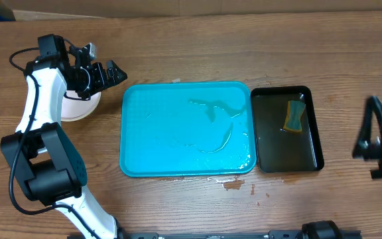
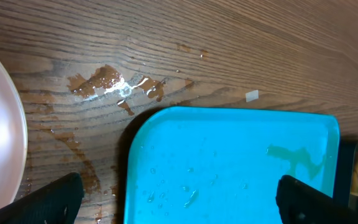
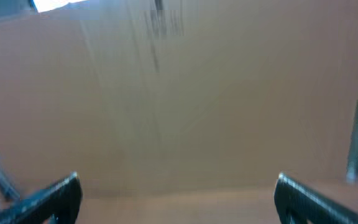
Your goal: Clean dirty plates on tray and stack at the side
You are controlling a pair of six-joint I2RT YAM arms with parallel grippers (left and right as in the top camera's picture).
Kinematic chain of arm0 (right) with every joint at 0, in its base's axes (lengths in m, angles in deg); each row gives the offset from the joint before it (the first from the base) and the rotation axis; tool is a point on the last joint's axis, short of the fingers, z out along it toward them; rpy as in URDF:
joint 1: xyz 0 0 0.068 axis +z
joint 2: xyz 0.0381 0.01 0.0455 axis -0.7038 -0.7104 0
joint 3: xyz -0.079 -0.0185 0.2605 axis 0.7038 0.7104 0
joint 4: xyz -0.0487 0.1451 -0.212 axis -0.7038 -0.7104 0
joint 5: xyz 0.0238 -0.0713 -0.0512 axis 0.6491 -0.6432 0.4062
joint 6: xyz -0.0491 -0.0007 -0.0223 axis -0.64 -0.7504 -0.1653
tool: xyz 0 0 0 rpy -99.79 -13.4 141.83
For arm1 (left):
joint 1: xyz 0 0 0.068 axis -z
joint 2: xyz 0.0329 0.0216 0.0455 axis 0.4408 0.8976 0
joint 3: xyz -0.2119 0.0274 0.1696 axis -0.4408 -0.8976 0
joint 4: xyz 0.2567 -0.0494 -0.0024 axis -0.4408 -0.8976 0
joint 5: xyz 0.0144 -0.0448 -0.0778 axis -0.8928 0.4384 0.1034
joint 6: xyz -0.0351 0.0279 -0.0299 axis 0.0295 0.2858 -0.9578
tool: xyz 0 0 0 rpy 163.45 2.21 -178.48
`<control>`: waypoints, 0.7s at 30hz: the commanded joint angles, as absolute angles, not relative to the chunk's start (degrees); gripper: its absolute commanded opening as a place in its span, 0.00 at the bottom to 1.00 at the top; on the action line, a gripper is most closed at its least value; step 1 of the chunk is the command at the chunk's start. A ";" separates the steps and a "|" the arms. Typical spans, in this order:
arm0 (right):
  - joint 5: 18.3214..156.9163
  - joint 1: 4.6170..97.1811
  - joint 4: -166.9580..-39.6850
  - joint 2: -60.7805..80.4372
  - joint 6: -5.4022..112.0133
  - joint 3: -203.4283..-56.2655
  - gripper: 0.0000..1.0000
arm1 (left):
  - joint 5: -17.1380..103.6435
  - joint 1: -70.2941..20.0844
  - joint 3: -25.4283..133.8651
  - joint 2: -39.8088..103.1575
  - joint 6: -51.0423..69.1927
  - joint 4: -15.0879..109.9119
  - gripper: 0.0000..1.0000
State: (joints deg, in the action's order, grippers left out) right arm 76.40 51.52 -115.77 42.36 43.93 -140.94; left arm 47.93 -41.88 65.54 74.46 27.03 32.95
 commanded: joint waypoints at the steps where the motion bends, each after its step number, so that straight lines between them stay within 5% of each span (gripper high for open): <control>1: 76.11 48.77 -105.21 51.61 40.19 -126.30 1.00 | 48.02 -41.60 65.26 73.96 26.03 32.82 1.00; 15: 84.37 41.34 -57.80 72.72 40.24 -76.70 1.00 | 48.02 -41.60 65.26 73.96 26.03 32.80 1.00; 21: 84.39 41.34 -48.08 73.53 40.89 -64.59 1.00 | 48.02 -41.60 65.26 73.96 26.03 32.80 1.00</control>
State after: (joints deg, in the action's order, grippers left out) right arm 84.02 41.71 -49.63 72.72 40.69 -68.31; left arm 47.93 -41.88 65.54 74.46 27.01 32.93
